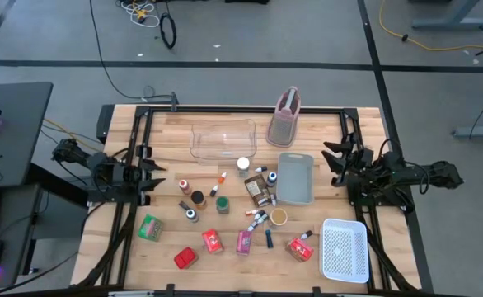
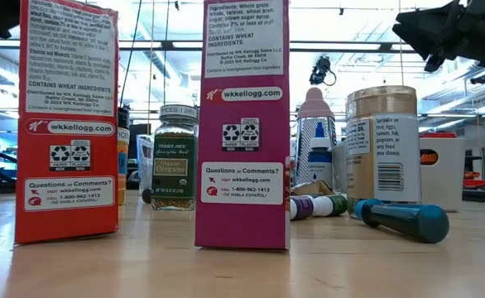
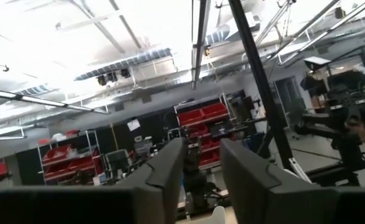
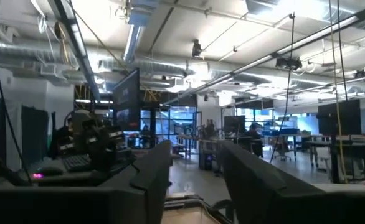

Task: Pick & Place Kitchen Items
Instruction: Put the green seasoning bottle into the transparent bin

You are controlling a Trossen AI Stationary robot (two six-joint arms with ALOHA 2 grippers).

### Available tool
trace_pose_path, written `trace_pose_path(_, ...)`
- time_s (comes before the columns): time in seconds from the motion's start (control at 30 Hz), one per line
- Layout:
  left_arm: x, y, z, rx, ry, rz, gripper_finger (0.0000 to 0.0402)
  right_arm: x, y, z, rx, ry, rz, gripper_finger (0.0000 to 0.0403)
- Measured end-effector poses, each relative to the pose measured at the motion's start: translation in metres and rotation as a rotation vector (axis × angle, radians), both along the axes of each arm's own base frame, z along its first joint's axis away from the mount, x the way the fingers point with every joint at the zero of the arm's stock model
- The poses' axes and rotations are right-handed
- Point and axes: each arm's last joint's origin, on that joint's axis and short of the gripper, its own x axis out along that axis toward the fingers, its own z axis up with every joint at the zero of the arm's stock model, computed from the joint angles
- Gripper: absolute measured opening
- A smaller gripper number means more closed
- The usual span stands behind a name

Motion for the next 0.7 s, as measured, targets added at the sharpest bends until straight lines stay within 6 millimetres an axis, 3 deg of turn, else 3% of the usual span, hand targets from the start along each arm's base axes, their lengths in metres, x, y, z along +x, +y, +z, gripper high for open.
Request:
trace_pose_path(0.33,-0.003,0.001,0.005,-0.025,-0.051,-0.002,0.0191,0.014,0.004,0.006,0.006,-0.076,0.13,0.0271)
trace_pose_path(0.7,0.01,-0.004,0.007,-0.023,-0.033,0.034,0.0202,0.067,0.007,0.024,0.014,0.154,0.131,0.0286)
